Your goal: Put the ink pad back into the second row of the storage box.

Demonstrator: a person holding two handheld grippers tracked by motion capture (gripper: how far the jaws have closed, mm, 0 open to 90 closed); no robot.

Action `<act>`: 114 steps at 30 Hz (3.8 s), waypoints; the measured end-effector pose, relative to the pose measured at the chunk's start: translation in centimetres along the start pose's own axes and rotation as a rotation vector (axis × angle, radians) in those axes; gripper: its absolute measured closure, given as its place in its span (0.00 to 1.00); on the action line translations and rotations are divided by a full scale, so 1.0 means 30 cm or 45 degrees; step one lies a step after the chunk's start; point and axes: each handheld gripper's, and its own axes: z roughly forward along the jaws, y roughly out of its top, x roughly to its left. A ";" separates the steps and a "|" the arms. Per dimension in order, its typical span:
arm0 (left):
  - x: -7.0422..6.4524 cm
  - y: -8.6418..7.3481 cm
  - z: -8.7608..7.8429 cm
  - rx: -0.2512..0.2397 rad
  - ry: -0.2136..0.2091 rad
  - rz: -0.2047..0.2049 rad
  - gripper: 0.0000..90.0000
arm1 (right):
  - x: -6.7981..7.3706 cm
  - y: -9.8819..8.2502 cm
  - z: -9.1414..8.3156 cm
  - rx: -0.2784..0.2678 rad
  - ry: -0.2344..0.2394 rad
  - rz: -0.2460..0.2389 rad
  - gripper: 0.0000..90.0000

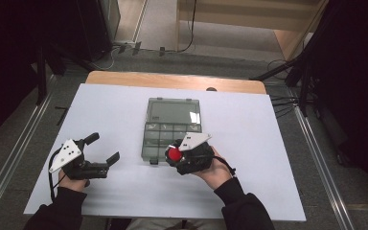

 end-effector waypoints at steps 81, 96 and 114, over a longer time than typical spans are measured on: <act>0.003 0.000 -0.002 -0.001 0.005 -0.013 0.00 | -0.136 -0.359 -0.385 -0.521 -0.477 0.549 0.00; 0.002 -0.002 -0.008 0.000 0.011 -0.019 0.00 | -0.092 -0.466 -0.431 -0.609 -0.552 0.532 0.00; 0.008 -0.011 -0.017 -0.004 0.011 -0.054 0.00 | -0.070 -0.551 -0.382 -0.570 -0.577 0.573 0.00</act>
